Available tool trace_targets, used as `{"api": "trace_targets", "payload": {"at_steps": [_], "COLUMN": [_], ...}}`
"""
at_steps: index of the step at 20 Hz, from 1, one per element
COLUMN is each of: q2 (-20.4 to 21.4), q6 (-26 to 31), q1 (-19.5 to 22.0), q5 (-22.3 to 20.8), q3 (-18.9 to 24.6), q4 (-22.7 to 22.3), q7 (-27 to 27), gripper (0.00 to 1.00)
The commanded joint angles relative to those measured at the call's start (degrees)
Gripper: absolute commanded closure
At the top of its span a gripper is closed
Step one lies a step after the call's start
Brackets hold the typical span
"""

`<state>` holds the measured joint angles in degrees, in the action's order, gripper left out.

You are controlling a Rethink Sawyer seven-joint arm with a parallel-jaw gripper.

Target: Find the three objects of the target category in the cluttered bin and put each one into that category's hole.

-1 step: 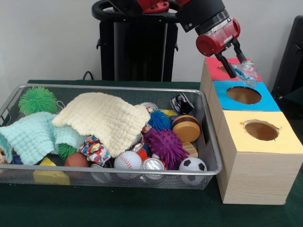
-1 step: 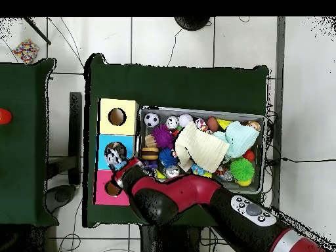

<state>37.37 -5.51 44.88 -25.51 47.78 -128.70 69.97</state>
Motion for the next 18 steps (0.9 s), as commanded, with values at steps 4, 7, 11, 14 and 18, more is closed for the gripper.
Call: {"api": "trace_targets", "payload": {"at_steps": [4, 7, 11, 14, 18], "q2": [-1.0, -1.4, -2.2, -2.4, -3.9], "q6": [-0.2, -0.6, -2.0, -2.7, -5.0], "q1": [-0.8, -0.7, 0.2, 0.5, 2.1], "q5": [-4.2, -4.4, -5.1, -5.4, -5.8], "q3": [-6.1, -6.2, -4.7, -4.3, -2.0], "q4": [9.7, 9.7, 9.5, 9.3, 8.9], "q7": [5.5, 5.7, 6.4, 7.0, 8.7], "gripper": [1.00, 1.00, 1.00, 1.00, 1.00]}}
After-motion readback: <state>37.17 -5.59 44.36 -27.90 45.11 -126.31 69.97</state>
